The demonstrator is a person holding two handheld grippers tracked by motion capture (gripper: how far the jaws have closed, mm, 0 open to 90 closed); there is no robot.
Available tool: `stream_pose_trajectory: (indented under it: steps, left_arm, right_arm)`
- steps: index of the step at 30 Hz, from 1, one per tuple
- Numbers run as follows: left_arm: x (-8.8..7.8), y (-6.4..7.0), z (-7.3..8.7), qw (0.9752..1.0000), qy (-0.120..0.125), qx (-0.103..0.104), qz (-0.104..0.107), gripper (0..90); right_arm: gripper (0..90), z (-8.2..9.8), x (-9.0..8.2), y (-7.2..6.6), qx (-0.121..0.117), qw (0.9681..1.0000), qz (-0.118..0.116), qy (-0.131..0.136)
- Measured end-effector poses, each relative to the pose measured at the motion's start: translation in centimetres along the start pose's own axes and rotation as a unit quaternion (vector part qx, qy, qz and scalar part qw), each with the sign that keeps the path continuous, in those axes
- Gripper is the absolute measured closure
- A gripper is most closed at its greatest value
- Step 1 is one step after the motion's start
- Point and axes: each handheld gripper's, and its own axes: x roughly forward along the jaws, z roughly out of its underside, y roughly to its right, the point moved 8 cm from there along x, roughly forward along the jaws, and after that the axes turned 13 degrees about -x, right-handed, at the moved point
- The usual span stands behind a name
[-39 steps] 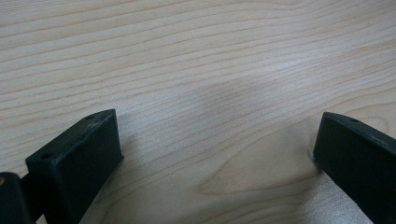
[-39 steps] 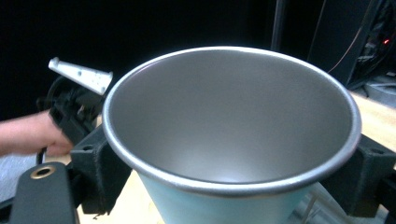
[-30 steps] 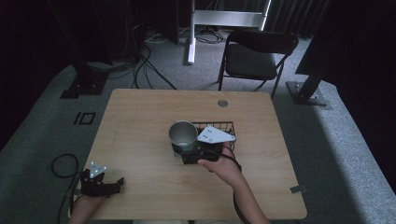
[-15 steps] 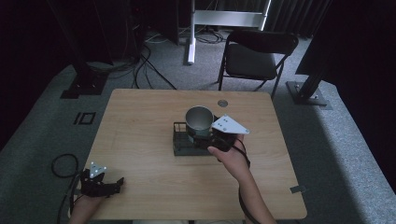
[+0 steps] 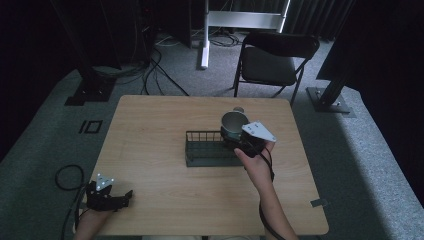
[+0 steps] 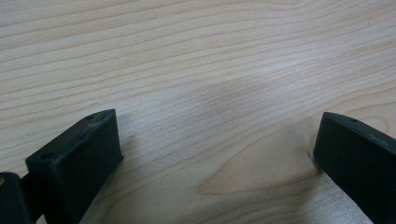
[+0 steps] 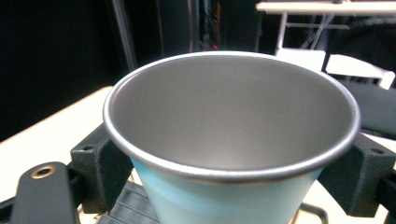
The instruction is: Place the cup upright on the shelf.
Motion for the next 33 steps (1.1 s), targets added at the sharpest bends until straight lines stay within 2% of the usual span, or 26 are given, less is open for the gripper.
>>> stream_pose_trajectory:
  steps: [6, 10, 14, 22, 25, 29, 32, 33]
  left_arm:
    - [0.0, 0.0, 0.0, 1.0000, 0.000, 0.001, 0.000, 1.5]
    - [0.0, 0.0, 0.0, 1.0000, 0.000, 0.000, 0.000, 1.4]
    - [0.0, 0.0, 0.0, 1.0000, 0.000, 0.000, 0.000, 1.5]
    - [0.0, 0.0, 0.0, 1.0000, 0.000, 0.000, 0.000, 1.5]
    - [0.0, 0.0, 0.0, 1.0000, 0.000, 0.000, 0.000, 1.5]
    - [0.0, 0.0, 0.0, 1.0000, 0.000, 0.000, 0.000, 1.5]
    - [0.0, 0.0, 0.0, 1.0000, 0.000, 0.000, 0.000, 1.5]
    - [0.0, 0.0, 0.0, 1.0000, 0.000, 0.000, 0.000, 1.5]
  right_arm:
    - [13.4, 1.9, 0.9, 1.2, 0.008, 0.9994, 0.029, -0.016]
    - [13.4, 3.2, 1.4, 1.2, 0.000, 0.9989, 0.032, -0.033]
    - [13.4, 4.5, 1.8, 1.3, 0.009, 0.9983, 0.041, -0.041]
    - [13.3, 6.2, 2.4, 0.9, 0.008, 0.9975, 0.039, -0.058]
    - [13.3, 6.4, 2.3, 0.9, 0.011, 0.9976, 0.041, -0.055]
    - [13.2, 6.4, 2.3, 0.9, 0.002, 0.9975, 0.045, -0.055]
    - [11.8, 6.3, 2.2, 0.7, 0.008, 0.9982, 0.028, -0.053]
    - [11.2, 6.3, 2.1, 0.6, 0.004, 0.9982, 0.030, -0.051]
